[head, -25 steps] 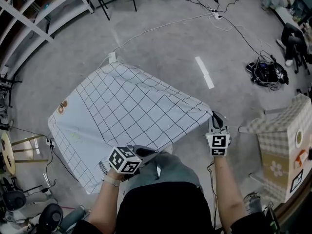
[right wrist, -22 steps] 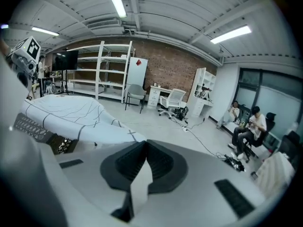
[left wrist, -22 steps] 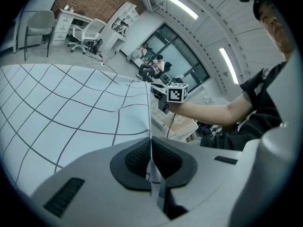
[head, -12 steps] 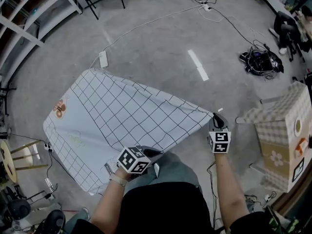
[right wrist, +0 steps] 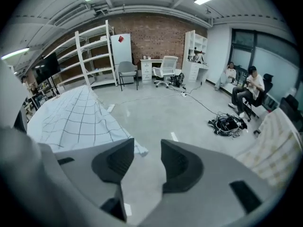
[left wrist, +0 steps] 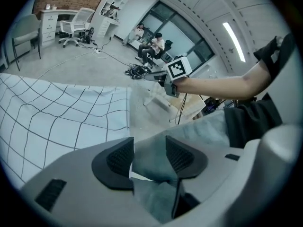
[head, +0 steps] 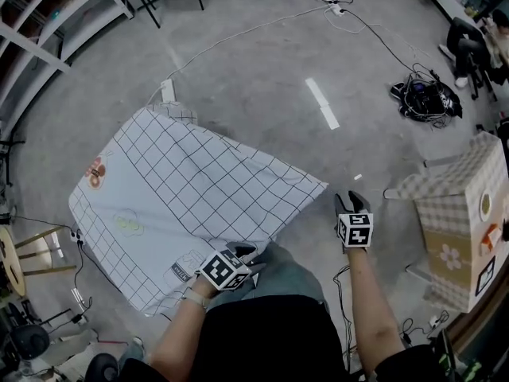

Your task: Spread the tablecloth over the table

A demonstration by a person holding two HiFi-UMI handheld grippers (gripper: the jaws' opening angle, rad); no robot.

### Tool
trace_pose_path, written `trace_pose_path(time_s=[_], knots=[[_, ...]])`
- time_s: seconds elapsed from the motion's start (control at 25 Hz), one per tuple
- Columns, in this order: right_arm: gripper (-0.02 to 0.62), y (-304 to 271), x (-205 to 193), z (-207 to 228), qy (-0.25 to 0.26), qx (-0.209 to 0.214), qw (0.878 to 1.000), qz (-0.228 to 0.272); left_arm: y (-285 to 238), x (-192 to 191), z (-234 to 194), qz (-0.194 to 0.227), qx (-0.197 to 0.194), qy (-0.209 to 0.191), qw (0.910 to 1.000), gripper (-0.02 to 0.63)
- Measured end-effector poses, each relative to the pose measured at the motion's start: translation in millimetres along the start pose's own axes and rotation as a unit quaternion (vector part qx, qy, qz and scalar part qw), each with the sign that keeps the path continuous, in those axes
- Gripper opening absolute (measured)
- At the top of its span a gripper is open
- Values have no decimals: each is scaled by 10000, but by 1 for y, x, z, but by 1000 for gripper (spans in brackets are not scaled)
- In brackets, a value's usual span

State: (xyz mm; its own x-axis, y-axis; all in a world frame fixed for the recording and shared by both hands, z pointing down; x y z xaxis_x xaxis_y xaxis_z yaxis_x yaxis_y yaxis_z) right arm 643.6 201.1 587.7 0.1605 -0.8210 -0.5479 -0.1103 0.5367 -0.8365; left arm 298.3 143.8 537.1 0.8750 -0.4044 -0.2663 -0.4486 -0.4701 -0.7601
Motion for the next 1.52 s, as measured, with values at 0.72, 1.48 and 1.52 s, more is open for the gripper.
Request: trace_pose_path(time_s=[0.72, 1.48, 1.52], knots=[[172, -30, 39, -127, 1481, 1079, 9830, -71, 55, -96, -18, 769, 1318, 1094, 9822, 245], [268, -38, -17, -299, 3163, 2745, 8998, -1225, 73, -311, -56, 384, 2644, 2007, 9425, 282], [269, -39, -23, -296, 3174, 2706, 8991, -1330, 71, -317, -57, 378, 2588, 2023, 9438, 282]])
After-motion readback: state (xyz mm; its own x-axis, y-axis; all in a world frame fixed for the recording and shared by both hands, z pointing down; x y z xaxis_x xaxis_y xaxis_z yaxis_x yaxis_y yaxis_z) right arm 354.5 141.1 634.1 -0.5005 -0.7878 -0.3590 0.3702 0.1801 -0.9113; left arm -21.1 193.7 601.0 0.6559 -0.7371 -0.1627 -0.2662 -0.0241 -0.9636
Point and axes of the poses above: the fingertips, and each gripper's own axes: y backward along the fingers, z to its right, x out of its top, the point moved 10 cm from there along y, backward along the fingers, and after that the axes turned 5 degrees about -z, right-handed, at the moved point
